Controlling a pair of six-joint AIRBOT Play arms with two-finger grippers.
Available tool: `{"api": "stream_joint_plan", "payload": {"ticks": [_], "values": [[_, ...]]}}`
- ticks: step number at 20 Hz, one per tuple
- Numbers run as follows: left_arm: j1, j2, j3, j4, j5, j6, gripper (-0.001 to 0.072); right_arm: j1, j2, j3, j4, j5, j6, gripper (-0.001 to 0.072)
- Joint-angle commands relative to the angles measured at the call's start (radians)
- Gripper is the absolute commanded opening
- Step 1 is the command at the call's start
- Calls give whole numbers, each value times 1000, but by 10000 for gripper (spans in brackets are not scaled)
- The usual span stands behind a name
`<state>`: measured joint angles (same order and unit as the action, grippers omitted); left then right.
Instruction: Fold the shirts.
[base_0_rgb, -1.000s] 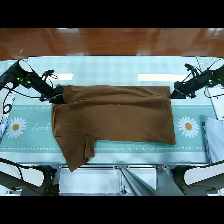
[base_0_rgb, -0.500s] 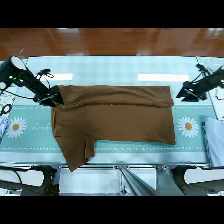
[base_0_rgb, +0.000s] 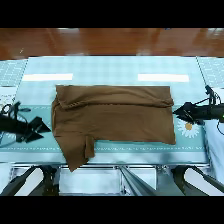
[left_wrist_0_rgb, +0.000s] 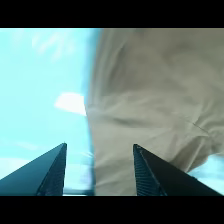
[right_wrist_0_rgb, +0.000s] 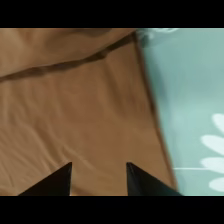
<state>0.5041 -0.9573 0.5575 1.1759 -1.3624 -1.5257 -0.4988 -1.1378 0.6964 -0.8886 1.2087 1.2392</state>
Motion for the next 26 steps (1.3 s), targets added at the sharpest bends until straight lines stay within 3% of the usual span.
{"api": "stream_joint_plan", "payload": {"ticks": [1,7,9,13,14,15,16,18,23,26], "values": [[169,98,-190,-134,42,77,505,-8,58,-70,103,-27,-57,405],[160,-31,-197,-183,74,132,505,-8,58,-70,130,-28,-75,405],[154,-91,-202,-228,69,189,505,-8,58,-70,131,-31,-75,405],[-9,-195,-214,-281,171,232,505,-8,58,-70,169,-48,-75,405],[-67,-219,-208,-289,193,232,476,-11,58,-68,177,-51,-76,405],[-112,-235,-196,-290,203,233,198,-23,58,-59,164,-48,-79,405],[-145,-240,-183,-292,201,252,28,-51,58,-43,131,-27,-78,405],[-183,-238,-151,-294,167,262,25,-130,58,-23,46,25,-66,405],[-187,-237,-127,-294,165,261,25,-222,55,-100,-333,137,140,405],[-187,-237,-127,-294,165,261,25,-222,15,-155,-329,151,151,405]]}}
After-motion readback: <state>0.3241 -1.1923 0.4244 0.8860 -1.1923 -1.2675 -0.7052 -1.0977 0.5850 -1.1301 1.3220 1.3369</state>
